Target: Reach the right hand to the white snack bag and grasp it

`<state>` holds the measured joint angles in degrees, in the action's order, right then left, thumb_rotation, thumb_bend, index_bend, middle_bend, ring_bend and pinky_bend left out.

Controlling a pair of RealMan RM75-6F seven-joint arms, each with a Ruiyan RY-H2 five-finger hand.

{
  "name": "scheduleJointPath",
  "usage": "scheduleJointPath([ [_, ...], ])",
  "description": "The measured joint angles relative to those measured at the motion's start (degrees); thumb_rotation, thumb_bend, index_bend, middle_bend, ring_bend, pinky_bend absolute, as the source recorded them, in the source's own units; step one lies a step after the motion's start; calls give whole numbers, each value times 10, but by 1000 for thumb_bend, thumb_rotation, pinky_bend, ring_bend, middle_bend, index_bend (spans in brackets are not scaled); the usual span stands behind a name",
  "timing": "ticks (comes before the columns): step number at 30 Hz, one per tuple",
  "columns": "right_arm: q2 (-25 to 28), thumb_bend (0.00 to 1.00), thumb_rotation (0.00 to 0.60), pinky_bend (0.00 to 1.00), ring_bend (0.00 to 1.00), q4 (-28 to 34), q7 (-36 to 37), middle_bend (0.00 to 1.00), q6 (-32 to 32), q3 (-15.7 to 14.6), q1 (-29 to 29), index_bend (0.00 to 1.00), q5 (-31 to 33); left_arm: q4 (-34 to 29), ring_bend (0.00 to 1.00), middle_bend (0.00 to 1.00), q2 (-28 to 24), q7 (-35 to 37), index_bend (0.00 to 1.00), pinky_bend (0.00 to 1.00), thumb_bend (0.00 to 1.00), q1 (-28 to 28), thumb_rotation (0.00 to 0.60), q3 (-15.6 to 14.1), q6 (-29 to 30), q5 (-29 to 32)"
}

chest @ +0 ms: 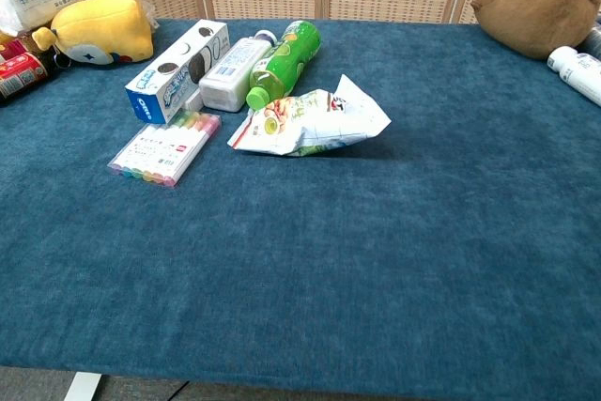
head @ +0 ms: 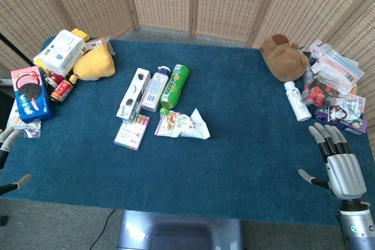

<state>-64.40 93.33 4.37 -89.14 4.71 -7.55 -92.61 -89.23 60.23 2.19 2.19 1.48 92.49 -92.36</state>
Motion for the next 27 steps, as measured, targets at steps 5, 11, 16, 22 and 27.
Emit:
scheduleJointPath([
  [5,-2,27,600,0,0,0,-7,0,6,-6,-2,0,-7,-9,0,0,-7,-6,0,0,0,2,600,-2,-26,20],
  [11,-8,23,600,0,0,15,-24,0,26,-13,-6,0,-6,-32,0,0,-30,26,0,0,0,2,600,-6,-32,21],
  [16,-18,21,600,0,0,56,-52,0,64,-9,-32,0,-8,-55,0,0,-58,52,0,0,0,-2,600,-6,-24,21],
  [22,-44,21,600,0,0,113,-109,0,142,8,-85,0,11,-67,0,0,-70,57,0,0,0,-7,600,-6,-14,16],
  [27,-90,19,600,0,0,137,-183,0,208,36,-139,0,62,-69,0,0,-73,61,0,0,0,-10,600,-6,-9,17],
])
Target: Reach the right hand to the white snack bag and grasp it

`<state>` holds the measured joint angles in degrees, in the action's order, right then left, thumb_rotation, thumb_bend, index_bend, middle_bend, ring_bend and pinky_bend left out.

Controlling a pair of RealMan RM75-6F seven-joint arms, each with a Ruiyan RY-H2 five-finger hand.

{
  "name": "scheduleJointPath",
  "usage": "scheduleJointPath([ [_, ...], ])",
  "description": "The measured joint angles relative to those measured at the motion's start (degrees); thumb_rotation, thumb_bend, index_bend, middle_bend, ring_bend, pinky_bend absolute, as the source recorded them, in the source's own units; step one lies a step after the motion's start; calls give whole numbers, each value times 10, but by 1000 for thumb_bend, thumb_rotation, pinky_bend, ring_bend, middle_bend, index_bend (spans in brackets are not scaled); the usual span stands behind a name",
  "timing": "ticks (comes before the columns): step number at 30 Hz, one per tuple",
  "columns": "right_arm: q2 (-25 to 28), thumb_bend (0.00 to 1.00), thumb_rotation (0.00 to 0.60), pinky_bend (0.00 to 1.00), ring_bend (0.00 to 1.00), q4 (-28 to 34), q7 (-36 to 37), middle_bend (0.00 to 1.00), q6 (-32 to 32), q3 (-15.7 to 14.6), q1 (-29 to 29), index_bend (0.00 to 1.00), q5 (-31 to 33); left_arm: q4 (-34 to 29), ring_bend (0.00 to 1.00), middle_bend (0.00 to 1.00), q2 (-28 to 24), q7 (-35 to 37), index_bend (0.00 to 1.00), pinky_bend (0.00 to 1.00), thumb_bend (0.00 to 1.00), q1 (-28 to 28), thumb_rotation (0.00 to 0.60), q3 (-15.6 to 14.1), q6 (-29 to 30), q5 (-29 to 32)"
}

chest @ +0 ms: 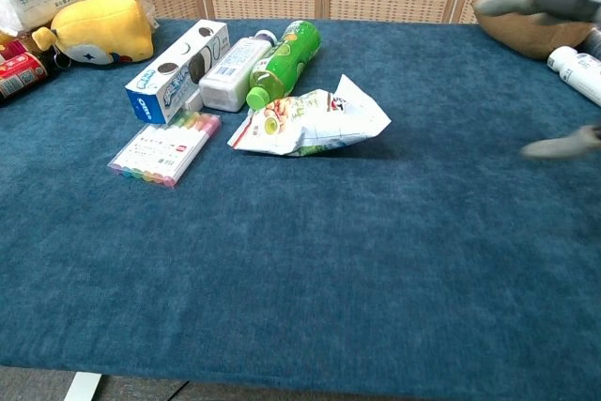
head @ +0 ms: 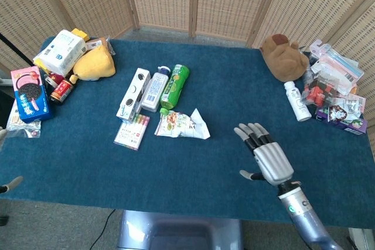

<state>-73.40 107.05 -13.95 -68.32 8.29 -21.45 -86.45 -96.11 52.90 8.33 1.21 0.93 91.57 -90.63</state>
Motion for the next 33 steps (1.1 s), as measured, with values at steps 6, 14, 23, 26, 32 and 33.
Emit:
scheduleJointPath([
  [6,-80,20,600,0,0,-8,-86,0,63,45,-76,0,98,-1,0,0,-2,0,0,0,0,-2,600,3,1,7],
  [14,-187,21,600,0,0,-104,-160,0,110,92,-174,0,222,-1,0,0,1,-6,0,0,0,-2,600,7,-5,20],
  [23,-258,21,600,0,0,-225,-198,0,146,125,-257,0,306,15,0,0,11,-9,0,0,0,8,600,14,-28,43],
  [26,-273,20,600,0,0,-269,-202,0,159,129,-278,0,328,20,0,0,11,-7,0,0,0,8,600,18,-30,51],
  [32,-301,23,600,0,0,-330,-197,0,180,126,-309,0,355,25,0,0,13,-6,0,0,0,8,600,21,-32,59],
  [33,-305,23,600,0,0,-337,-195,0,182,125,-312,0,358,25,0,0,13,-5,0,0,0,7,600,21,-32,59],
])
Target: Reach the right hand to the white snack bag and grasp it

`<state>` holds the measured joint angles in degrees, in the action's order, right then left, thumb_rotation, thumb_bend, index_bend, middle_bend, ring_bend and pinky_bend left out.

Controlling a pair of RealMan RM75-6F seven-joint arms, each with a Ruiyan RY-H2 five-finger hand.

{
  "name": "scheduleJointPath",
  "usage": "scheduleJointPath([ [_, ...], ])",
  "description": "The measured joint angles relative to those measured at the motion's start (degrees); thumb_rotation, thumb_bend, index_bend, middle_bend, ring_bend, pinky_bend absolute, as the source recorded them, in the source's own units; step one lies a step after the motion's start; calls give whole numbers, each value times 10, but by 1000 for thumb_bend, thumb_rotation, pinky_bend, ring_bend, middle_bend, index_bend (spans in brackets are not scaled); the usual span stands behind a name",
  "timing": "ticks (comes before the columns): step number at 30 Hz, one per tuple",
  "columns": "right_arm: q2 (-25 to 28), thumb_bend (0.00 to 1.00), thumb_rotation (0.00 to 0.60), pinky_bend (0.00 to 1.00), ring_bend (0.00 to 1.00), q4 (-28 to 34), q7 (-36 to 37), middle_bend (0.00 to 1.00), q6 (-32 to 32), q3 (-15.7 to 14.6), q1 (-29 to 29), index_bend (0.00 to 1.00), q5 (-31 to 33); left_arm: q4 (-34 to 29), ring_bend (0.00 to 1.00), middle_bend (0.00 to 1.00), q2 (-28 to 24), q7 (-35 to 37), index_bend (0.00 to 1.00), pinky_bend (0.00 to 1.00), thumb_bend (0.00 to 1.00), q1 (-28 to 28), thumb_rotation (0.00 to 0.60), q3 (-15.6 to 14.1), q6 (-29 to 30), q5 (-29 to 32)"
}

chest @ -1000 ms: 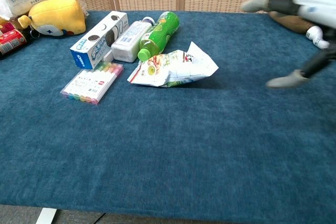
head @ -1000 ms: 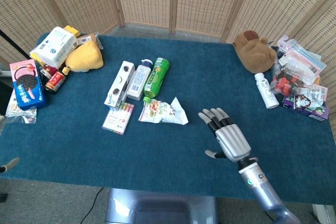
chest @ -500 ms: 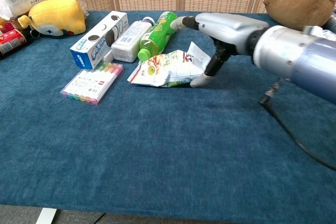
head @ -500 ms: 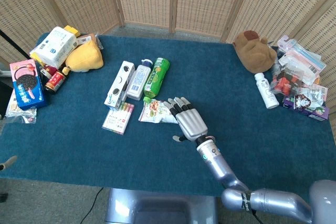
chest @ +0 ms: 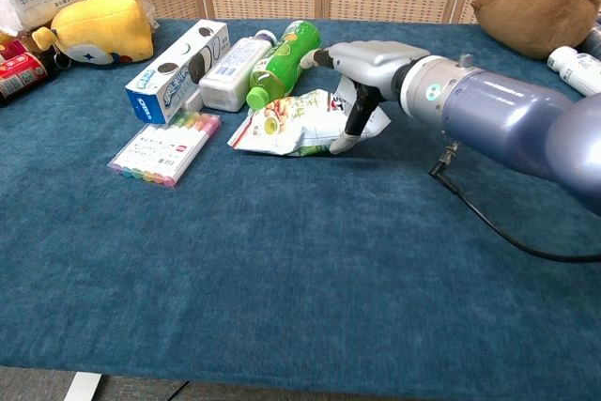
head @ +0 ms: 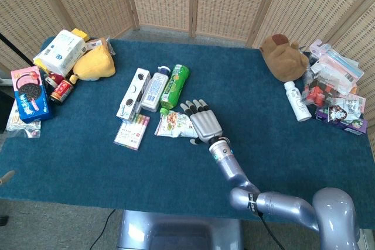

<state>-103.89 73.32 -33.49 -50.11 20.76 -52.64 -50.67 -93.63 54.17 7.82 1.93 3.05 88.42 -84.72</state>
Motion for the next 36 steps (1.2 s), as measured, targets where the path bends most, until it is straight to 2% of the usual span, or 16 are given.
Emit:
scheduleJointPath([
  [6,-26,32,600,2,0,-40,17,5,9,-13,-14,0,8,1,0,0,0,2,0,0,0,-1,600,2,2,2],
  [7,-31,41,600,35,16,-45,22,42,9,-14,-15,0,6,2,0,0,0,2,0,0,0,-2,600,2,2,2],
  [9,-35,62,600,199,133,-50,31,197,6,-16,-16,44,-2,2,0,0,0,3,0,0,0,-2,600,3,3,3],
  [11,-42,86,600,396,288,-60,46,358,1,-19,-17,142,-19,2,0,0,0,3,0,0,0,-2,600,3,3,3],
  [14,-54,119,600,598,466,-82,72,535,-2,-23,-18,282,-37,2,0,0,-1,4,0,0,0,-3,600,3,4,3],
  [18,-67,149,600,749,608,-109,95,676,-8,-28,-19,387,-57,1,0,0,-3,6,0,0,0,-5,600,4,8,1],
  [23,-64,185,600,786,632,-105,117,705,-28,-31,-10,404,-82,-1,0,0,-5,9,0,0,0,-7,600,4,13,-2],
  [27,-40,196,600,785,632,-66,117,710,-53,-32,0,413,-100,-5,0,0,-7,12,0,0,0,-8,600,3,17,-10],
  [30,-11,206,600,785,632,-13,109,710,-78,-30,9,415,-113,-8,0,0,-9,17,0,0,0,-8,600,2,19,-17],
  [36,70,222,600,786,632,140,69,710,-131,-16,30,415,-131,-12,0,0,-14,31,0,0,0,-9,600,-1,20,-24],
])
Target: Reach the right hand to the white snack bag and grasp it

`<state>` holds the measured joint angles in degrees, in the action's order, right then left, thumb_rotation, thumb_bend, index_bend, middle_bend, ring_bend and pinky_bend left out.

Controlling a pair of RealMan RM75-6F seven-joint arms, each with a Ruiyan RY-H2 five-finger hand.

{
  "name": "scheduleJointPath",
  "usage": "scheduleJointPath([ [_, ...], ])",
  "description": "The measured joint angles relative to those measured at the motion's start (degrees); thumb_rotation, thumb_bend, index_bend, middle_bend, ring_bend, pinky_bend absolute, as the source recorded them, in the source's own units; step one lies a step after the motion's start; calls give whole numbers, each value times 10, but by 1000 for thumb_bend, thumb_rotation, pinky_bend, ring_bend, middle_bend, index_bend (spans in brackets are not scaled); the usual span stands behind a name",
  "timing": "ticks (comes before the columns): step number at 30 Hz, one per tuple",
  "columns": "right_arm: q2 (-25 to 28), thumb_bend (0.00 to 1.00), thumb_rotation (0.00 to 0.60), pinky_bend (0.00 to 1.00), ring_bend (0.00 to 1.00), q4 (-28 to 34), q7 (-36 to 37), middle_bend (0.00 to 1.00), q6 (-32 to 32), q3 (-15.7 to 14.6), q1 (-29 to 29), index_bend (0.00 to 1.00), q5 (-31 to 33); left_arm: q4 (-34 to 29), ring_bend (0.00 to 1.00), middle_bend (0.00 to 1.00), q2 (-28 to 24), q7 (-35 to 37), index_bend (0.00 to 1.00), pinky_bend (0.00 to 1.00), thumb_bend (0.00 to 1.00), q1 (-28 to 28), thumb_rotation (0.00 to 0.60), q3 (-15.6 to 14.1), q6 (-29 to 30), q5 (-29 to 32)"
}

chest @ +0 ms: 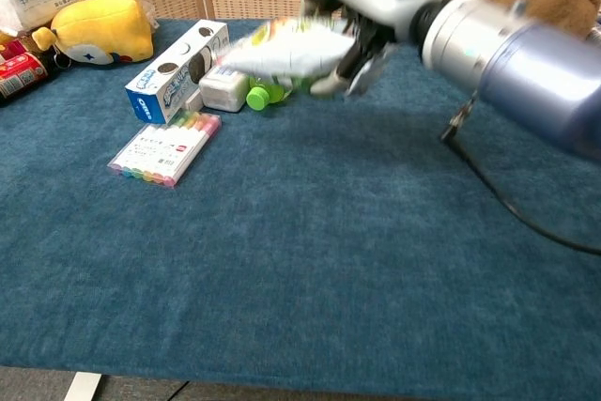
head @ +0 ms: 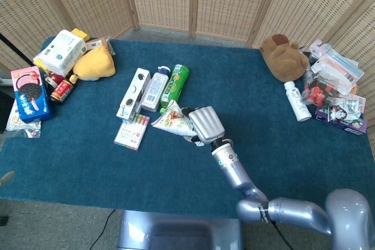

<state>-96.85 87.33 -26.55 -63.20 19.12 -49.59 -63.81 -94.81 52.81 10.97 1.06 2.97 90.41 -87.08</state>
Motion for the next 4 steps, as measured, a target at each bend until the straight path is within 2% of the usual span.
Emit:
scheduleJointPath([
  [4,58,222,600,786,632,109,-49,710,-31,18,9,416,0,-1,0,0,-3,8,0,0,0,0,600,-3,-1,-6],
])
